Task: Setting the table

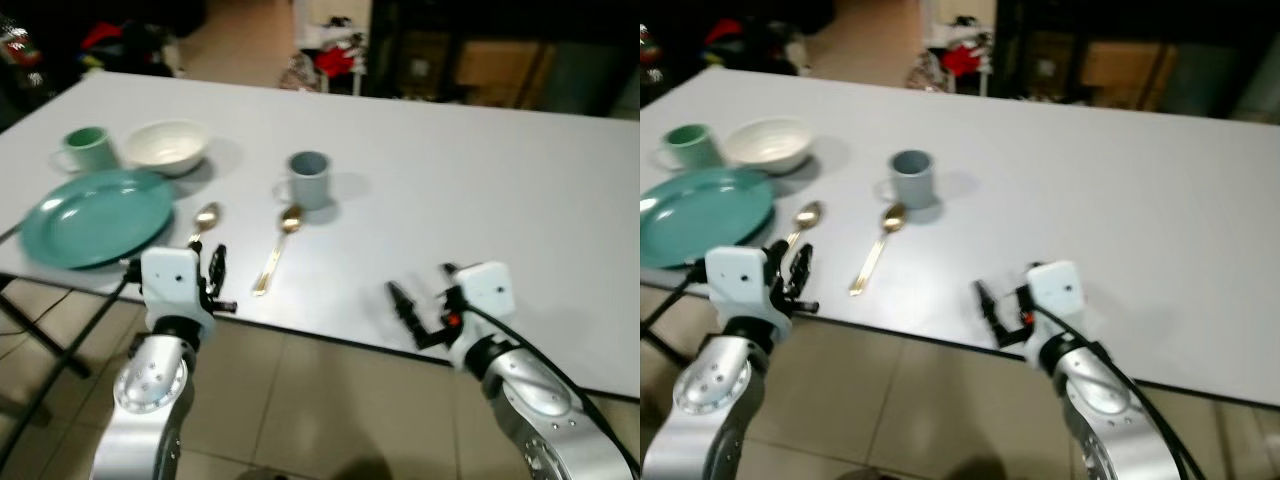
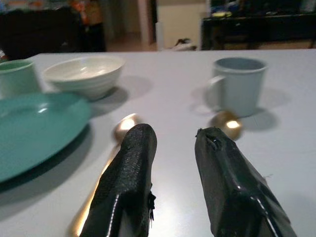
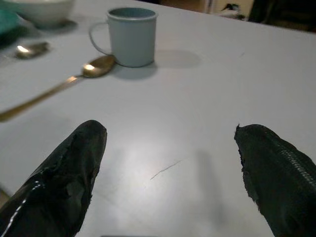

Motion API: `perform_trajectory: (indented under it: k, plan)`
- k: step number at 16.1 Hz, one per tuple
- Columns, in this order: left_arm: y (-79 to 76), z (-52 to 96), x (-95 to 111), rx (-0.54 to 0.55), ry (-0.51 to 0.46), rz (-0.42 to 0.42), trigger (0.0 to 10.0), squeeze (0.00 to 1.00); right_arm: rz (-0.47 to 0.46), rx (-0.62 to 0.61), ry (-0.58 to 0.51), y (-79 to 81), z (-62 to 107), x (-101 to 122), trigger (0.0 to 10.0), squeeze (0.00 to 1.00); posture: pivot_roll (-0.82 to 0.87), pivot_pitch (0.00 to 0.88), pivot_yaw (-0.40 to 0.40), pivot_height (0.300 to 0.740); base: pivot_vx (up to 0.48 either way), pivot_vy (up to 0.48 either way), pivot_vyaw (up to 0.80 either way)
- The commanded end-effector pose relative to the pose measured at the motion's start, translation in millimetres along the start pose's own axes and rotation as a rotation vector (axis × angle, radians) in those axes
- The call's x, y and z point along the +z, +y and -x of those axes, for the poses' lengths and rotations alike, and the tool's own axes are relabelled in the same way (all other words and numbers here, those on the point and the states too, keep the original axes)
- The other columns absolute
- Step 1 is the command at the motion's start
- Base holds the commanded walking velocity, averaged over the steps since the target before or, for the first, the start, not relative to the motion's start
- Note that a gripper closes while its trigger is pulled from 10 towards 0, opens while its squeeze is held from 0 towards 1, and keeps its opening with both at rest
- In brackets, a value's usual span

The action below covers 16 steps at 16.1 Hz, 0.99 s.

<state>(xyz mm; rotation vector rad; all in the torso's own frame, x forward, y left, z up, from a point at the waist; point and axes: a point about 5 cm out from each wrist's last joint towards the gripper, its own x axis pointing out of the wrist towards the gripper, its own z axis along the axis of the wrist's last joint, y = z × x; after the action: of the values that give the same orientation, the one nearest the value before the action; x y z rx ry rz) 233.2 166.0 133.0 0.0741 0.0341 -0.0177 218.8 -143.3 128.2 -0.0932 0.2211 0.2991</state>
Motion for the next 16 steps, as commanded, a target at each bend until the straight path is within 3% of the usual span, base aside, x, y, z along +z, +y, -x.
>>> perform_trajectory:
  k: [1, 6, 12, 16]
  plan:
    - [2.1, -0.6, 2.0, 0.015, 0.0, -0.024, 10.0, 0.0, 0.005, -0.003, -0.01, 1.2, -3.4, 1.7, 10.0, 0.0, -0.04, 0.0, 0.042, 0.74, 0.0, 0.431, 0.0]
    - [-1.1, -7.4, 8.6, 0.014, -0.012, -0.041, 10.0, 0.0, 0.097, 0.149, -0.073, 15.4, -13.9, 10.3, 10.0, 0.0, -0.03, 0.0, 0.047, 0.74, 0.0, 0.415, 0.8]
    - [1.2, -6.0, 11.0, 0.003, 0.004, -0.069, 10.0, 0.0, 0.071, 0.2, -0.11, 28.1, -17.9, 12.0, 10.0, 0.0, 0.0, 0.0, 0.051, 0.74, 0.0, 0.395, 0.8]
    - [2.2, -3.4, 11.1, -0.002, 0.016, -0.085, 10.0, 0.0, 0.033, 0.172, -0.112, 22.9, -20.9, 14.5, 10.0, 0.0, 0.01, 0.0, 0.044, 0.74, 0.0, 0.377, 0.8]
